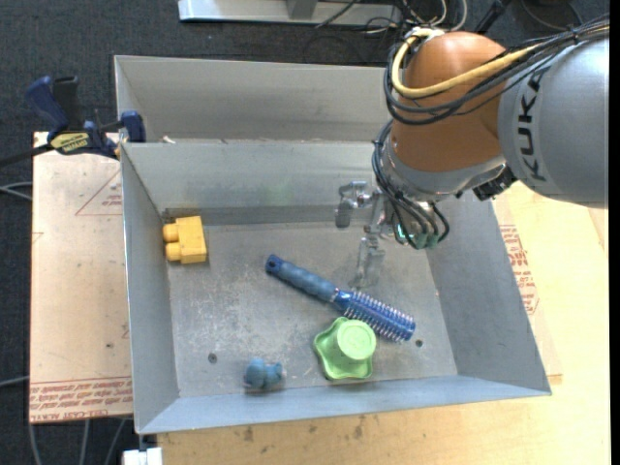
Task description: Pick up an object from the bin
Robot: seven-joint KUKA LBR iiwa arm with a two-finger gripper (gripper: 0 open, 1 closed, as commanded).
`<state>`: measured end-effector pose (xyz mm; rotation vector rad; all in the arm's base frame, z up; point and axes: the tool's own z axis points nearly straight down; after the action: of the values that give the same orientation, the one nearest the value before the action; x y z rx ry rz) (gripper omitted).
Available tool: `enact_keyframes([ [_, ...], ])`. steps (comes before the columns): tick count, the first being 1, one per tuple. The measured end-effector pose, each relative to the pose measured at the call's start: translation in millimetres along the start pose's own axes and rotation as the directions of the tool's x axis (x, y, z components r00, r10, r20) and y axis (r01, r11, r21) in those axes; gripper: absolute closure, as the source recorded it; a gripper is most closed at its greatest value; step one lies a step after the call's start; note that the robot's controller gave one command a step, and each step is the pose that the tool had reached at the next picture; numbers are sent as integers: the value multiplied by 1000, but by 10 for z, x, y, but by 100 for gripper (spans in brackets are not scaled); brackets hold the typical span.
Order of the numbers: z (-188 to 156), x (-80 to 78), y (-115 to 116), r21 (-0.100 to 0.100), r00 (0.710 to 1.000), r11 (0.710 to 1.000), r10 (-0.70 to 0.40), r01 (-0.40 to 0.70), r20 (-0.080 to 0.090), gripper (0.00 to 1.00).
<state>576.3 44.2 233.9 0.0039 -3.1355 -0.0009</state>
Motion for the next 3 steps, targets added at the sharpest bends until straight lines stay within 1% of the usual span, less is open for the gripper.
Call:
enact_keyframes([
  [1,1145,229,-252,-1,999,999,52,-52,0,0],
  [2,1489,49,-193,-1,997,997,-73,73,8,0],
  [3,1508,48,-199,0,997,997,-72,72,6,100],
])
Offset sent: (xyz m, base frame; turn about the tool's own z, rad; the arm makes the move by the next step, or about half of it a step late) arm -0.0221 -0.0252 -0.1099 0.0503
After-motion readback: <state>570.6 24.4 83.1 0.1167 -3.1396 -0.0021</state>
